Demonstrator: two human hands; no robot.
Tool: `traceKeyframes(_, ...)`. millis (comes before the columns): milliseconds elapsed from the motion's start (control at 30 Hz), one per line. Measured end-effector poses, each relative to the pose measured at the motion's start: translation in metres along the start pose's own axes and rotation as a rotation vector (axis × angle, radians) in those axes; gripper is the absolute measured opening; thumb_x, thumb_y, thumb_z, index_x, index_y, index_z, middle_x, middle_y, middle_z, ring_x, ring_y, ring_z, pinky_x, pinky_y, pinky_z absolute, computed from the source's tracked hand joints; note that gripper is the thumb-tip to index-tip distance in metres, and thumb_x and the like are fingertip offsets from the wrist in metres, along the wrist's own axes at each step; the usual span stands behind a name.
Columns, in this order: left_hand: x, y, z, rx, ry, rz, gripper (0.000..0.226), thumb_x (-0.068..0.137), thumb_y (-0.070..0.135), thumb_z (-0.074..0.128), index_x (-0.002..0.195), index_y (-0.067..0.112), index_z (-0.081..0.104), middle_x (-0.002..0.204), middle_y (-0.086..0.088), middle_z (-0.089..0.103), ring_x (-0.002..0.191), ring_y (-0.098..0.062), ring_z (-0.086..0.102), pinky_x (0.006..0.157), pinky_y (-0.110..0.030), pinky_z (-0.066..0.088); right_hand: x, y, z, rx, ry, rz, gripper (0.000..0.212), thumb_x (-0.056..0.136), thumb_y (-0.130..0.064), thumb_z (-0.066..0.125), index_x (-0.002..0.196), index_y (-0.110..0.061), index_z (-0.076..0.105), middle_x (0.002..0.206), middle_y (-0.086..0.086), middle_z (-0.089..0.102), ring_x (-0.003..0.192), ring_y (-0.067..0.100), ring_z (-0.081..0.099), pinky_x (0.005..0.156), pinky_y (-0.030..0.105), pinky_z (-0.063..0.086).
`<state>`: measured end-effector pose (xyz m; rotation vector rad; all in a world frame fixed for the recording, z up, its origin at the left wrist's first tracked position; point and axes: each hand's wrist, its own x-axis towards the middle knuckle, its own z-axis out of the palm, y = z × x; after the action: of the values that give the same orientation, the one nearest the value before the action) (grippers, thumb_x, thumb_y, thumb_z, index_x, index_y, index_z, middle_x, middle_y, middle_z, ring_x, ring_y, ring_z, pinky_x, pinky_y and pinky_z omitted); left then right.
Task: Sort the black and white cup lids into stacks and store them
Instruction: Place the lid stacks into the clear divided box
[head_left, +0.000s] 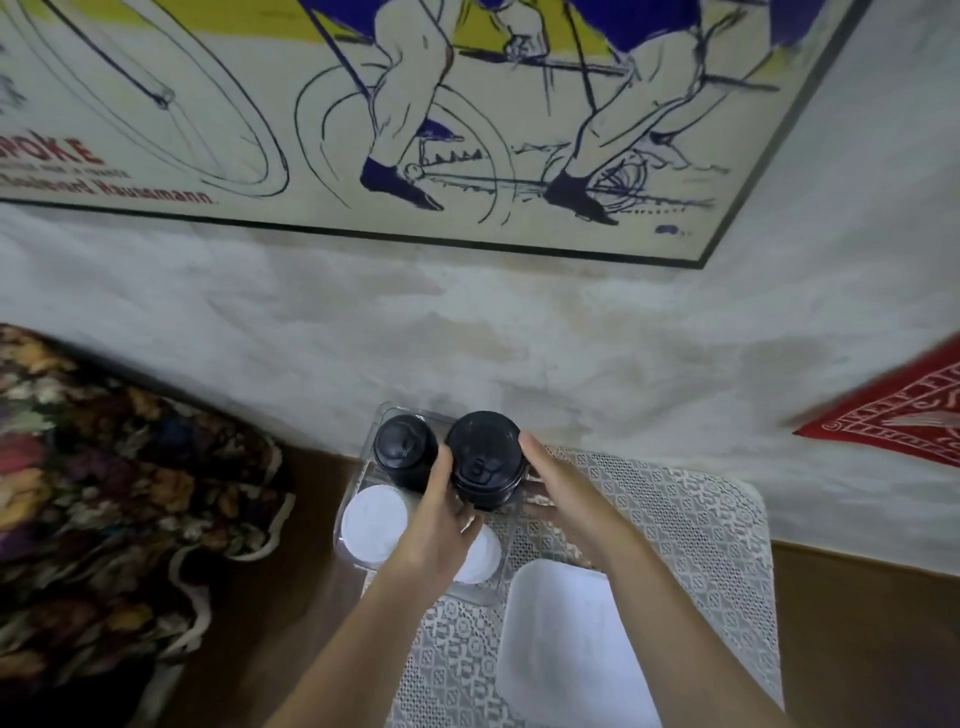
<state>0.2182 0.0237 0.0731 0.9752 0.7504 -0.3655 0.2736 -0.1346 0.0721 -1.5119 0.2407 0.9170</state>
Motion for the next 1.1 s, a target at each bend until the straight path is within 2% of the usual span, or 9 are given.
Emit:
traceKeyframes(100,0.009,-0.002,0.001,0.018,0.049,0.007,0.103,0.064,0.082,0.071,0.149,0.027,0.052,0.147,-0.001,0.060,0.138,-0.019,0.051,0.097,-0.029,0.046,0.007,0.004,-0.003,-0.032,0.024,-0.018,0.058,0.090,-0.079,0.050,0.122,-0.037,0.072,0.113,-0.014,0.077,0.112,0.010,0.070,0.100,0.038,0.056)
traceKeyframes(233,0.023,-0.002,-0.003,0.043,0.114,0.041,0.125,0.051,0.087,0.076,0.153,0.020,0.047,0.149,-0.008,0.057,0.142,-0.025,0.049,0.108,-0.035,0.046,0.018,0.006,-0.003,-0.019,0.072,-0.047,0.053,0.090,-0.074,0.055,0.115,-0.032,0.076,0.108,-0.010,0.079,0.104,0.009,0.073,0.086,0.027,0.059)
traceKeyframes(333,0.027,-0.004,-0.007,0.103,0.152,0.064,0.087,0.076,0.075,0.071,0.143,0.020,0.057,0.139,-0.014,0.064,0.135,-0.025,0.056,0.119,-0.042,0.040,0.026,0.010,0.001,-0.044,0.154,-0.078,0.042,0.094,-0.067,0.057,0.098,-0.030,0.078,0.098,-0.011,0.079,0.098,0.008,0.074,0.092,0.034,0.060)
traceKeyframes(433,0.031,-0.009,-0.008,0.131,0.197,0.051,0.051,0.095,0.058,0.059,0.132,0.023,0.063,0.132,-0.010,0.069,0.127,-0.022,0.061,0.110,-0.035,0.046,0.035,0.019,0.006,-0.085,0.228,-0.108,0.040,0.093,-0.065,0.058,0.087,-0.032,0.079,0.090,-0.012,0.079,0.095,0.011,0.075,0.098,0.046,0.057)
traceKeyframes(567,0.033,-0.012,-0.006,0.166,0.248,0.074,0.054,0.098,0.057,0.058,0.137,0.020,0.062,0.131,-0.006,0.068,0.125,-0.020,0.062,0.099,-0.030,0.051,0.038,0.022,0.006,-0.092,0.270,-0.146,0.042,0.089,-0.068,0.057,0.089,-0.032,0.078,0.088,-0.009,0.079,0.090,0.015,0.076,0.087,0.042,0.062)
traceKeyframes(667,0.035,-0.014,-0.007,0.221,0.301,0.144,0.032,0.102,0.051,0.056,0.118,0.027,0.070,0.117,-0.004,0.074,0.115,-0.018,0.067,0.102,-0.036,0.055,0.040,0.026,0.007,-0.119,0.300,-0.162,0.035,0.097,-0.055,0.060,0.096,-0.024,0.077,0.090,-0.007,0.078,0.090,0.018,0.076,0.073,0.031,0.063)
traceKeyframes(800,0.037,-0.018,-0.009,0.305,0.310,0.196,0.020,0.103,0.044,0.057,0.106,0.032,0.072,0.115,-0.001,0.077,0.111,-0.019,0.071,0.099,-0.041,0.057,0.043,0.036,0.008,-0.234,0.357,-0.180,0.046,0.090,-0.067,0.053,0.092,-0.027,0.075,0.087,-0.010,0.076,0.087,0.016,0.073,0.085,0.048,0.061)
traceKeyframes(967,0.033,-0.018,-0.010,0.331,0.297,0.216,0.027,0.104,0.035,0.059,0.123,0.020,0.070,0.115,-0.004,0.075,0.111,-0.020,0.070,0.096,-0.035,0.057,0.038,0.034,0.010,-0.258,0.326,-0.184,0.036,0.082,-0.069,0.062,0.095,-0.036,0.072,0.093,-0.015,0.075,0.088,0.011,0.074,0.085,0.046,0.062)
traceKeyframes(1100,0.033,-0.024,-0.016,0.496,0.330,0.271,0.057,0.088,0.067,0.059,0.124,0.024,0.071,0.115,0.001,0.076,0.115,-0.020,0.069,0.106,-0.047,0.053,0.039,0.033,0.008,-0.348,0.343,-0.170,0.018,0.095,-0.053,0.065,0.099,-0.036,0.066,0.094,-0.017,0.071,0.083,0.016,0.074,0.086,0.041,0.060)
